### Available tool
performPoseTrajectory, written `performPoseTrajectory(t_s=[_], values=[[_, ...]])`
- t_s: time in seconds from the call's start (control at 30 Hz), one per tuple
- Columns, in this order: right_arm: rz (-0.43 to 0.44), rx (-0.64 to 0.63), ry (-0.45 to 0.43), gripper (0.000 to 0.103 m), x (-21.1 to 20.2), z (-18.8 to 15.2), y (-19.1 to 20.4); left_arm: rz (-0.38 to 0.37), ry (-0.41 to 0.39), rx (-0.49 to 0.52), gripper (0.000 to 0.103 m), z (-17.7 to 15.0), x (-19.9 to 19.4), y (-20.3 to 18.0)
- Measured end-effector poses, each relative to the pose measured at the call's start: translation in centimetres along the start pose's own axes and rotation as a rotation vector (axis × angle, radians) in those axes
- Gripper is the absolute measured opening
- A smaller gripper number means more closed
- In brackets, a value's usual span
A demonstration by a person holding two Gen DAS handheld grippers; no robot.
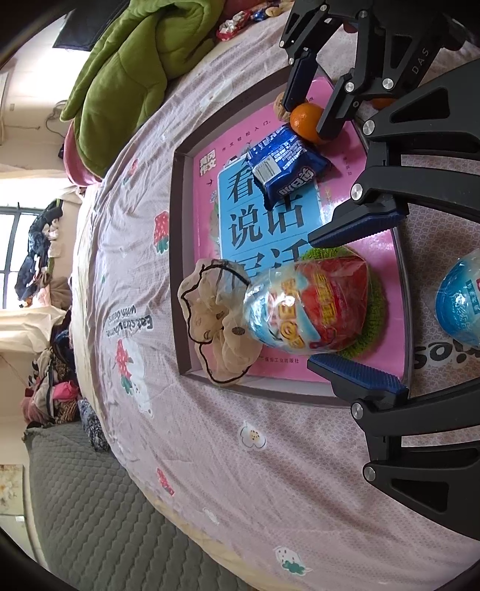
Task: Organize objects
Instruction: 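Lower the Kinder egg onto the green ring with left tool while right tool lowers the orange beside the walnut, then open left tool to release the Kinder egg while right tool releases the orange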
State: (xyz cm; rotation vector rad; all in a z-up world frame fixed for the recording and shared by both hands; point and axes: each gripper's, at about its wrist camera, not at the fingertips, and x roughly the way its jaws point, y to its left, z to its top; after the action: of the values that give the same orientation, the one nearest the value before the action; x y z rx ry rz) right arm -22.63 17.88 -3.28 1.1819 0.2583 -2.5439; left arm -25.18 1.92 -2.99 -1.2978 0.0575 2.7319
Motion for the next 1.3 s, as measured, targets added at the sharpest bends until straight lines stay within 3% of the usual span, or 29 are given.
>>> performPoseTrajectory(t_s=[0.77, 0.93, 1.3], values=[[-0.003, 0.004, -0.033, 0.044, -1.5, 0.4, 0.0, 0.006, -0.040, -0.022, 0.062, 0.1, -2.3, 0.1], [-0.006, 0.006, -0.040, 0.050, -1.8, 0.5, 0.1, 0.004, -0.045, -0.021, 0.062, 0.1, -2.7, -0.1], [0.002, 0.022, -0.090, 0.051, -4.1, 0.9, 0.0, 0.003, -0.074, -0.020, 0.062, 0.2, -5.1, -0.3]])
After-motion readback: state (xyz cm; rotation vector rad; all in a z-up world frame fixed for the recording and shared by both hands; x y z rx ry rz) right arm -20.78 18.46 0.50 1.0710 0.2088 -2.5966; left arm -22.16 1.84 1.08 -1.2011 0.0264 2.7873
